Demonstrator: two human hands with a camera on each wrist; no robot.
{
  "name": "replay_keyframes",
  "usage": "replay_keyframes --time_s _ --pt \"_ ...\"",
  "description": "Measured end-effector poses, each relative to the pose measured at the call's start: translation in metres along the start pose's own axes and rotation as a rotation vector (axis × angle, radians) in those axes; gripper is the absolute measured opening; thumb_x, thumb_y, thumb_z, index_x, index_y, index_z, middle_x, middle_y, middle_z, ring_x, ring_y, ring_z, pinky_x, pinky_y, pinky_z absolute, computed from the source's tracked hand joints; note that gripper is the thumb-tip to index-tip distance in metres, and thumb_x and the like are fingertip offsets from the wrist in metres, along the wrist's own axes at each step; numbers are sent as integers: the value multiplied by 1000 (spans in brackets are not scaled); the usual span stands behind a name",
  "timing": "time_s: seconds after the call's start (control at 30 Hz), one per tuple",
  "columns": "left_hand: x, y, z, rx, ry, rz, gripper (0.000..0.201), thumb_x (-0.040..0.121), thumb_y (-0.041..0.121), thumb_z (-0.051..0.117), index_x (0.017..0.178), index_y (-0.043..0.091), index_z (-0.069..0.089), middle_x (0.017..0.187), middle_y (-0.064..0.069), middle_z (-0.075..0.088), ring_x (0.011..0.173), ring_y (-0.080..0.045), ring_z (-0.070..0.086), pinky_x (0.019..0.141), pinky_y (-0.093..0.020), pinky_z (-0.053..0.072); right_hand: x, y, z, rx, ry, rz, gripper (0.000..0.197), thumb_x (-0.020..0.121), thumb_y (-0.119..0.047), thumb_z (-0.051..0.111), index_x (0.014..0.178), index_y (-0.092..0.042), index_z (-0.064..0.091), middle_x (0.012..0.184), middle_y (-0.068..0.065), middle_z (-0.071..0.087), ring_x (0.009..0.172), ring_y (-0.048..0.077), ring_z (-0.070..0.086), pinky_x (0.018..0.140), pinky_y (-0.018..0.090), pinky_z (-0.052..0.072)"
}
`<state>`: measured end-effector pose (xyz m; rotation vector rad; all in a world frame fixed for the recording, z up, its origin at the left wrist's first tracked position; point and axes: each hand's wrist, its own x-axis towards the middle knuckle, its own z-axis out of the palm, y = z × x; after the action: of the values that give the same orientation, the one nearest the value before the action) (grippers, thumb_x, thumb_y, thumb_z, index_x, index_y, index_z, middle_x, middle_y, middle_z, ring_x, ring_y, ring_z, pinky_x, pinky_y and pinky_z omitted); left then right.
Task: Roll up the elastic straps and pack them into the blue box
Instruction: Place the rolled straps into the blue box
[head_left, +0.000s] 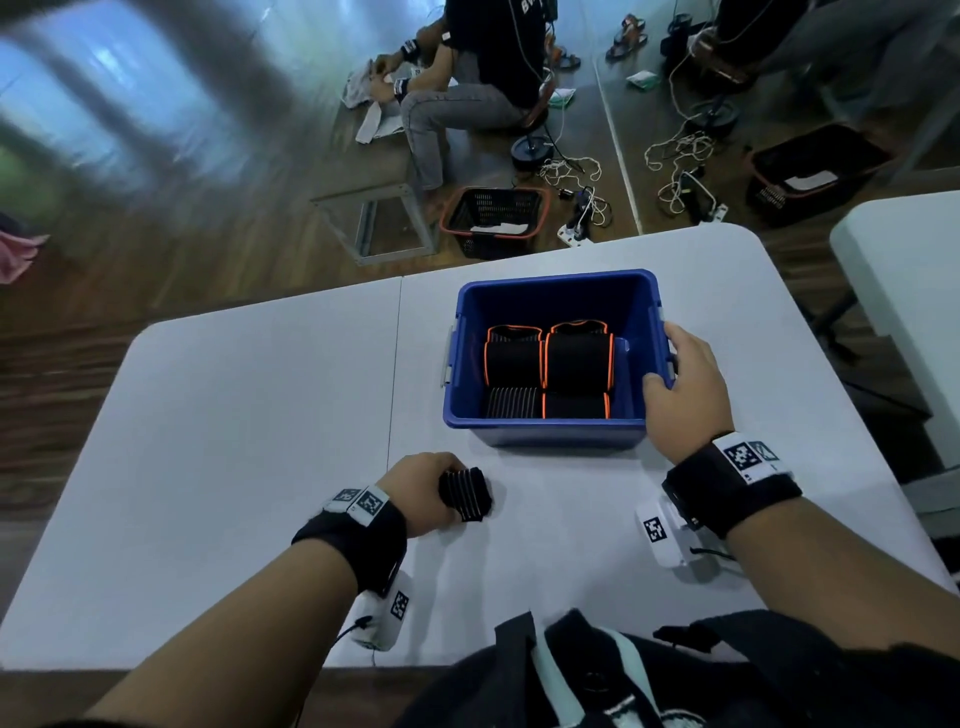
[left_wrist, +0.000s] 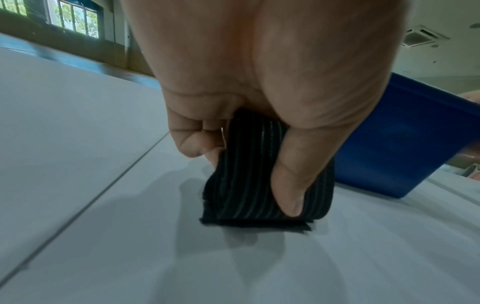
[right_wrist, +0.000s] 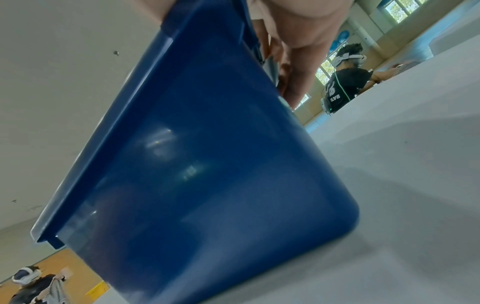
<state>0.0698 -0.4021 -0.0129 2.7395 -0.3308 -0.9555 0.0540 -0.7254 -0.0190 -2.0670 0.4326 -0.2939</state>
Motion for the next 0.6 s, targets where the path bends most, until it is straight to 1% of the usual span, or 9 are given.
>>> replay_keyframes --time_s 0.07,0.17,0.23,0.3,0.37,0.4,0.5,0.57,0.6 --pt "-4 -1 2 -27 -2 -11 43 74 28 77 113 27 60 103 6 67 95 -16 63 82 -31 54 0 -1 0 14 0 2 59 89 -3 49 144 -22 42 142 2 45 125 21 52 105 46 48" --pt "-14 -3 -4 -71 -16 -25 31 80 29 72 108 23 57 98 4 67 88 -15 64 77 -31 55 -1 -3 -1 22 -5 7 59 89 -2 49 145 -20 42 143 4 45 125 22 51 106 45 47" --pt "-23 -1 -17 -119 -11 -28 25 82 26 66 104 20 56 94 1 67 84 -18 65 76 -36 57 -1 -3 -1 27 -9 9 59 90 -2 49 146 -19 41 144 4 44 126 22 50 107 44 46" --pt "-34 3 -37 -206 7 -34 26 78 26 59 104 21 56 93 -2 67 85 -20 66 79 -41 57 -2 -4 -2 31 -11 9 60 89 -1 50 146 -19 41 144 4 44 126 21 51 107 42 46" --pt "-45 9 -62 -276 55 -15 31 71 29 54 102 25 58 92 -1 68 86 -20 66 82 -44 57 -4 -6 -3 32 -11 4 60 89 0 50 145 -19 41 141 4 46 122 20 52 105 37 46" --pt "-50 14 -76 -286 80 1 32 69 30 53 101 28 59 91 -1 69 85 -20 67 81 -44 58 -4 -7 -4 33 -12 4 60 89 0 50 145 -19 42 141 4 46 121 20 52 104 36 46" --pt "-62 36 -119 -218 131 60 36 66 29 55 101 32 60 88 1 71 80 -19 69 73 -39 60 -4 -8 -6 27 -21 12 61 89 1 49 145 -19 41 142 5 46 122 21 51 105 35 44" --pt "-60 53 -143 -188 166 109 39 65 27 57 103 33 60 89 3 71 78 -15 69 69 -33 59 -4 -10 -7 27 -36 1 62 87 2 49 145 -19 42 141 6 46 123 21 51 106 33 42" --pt "-57 62 -153 -177 180 135 40 65 25 59 104 33 60 90 3 71 77 -12 69 67 -30 57 -4 -11 -8 29 -43 -7 62 87 3 48 145 -19 42 141 5 47 123 20 51 106 30 41"
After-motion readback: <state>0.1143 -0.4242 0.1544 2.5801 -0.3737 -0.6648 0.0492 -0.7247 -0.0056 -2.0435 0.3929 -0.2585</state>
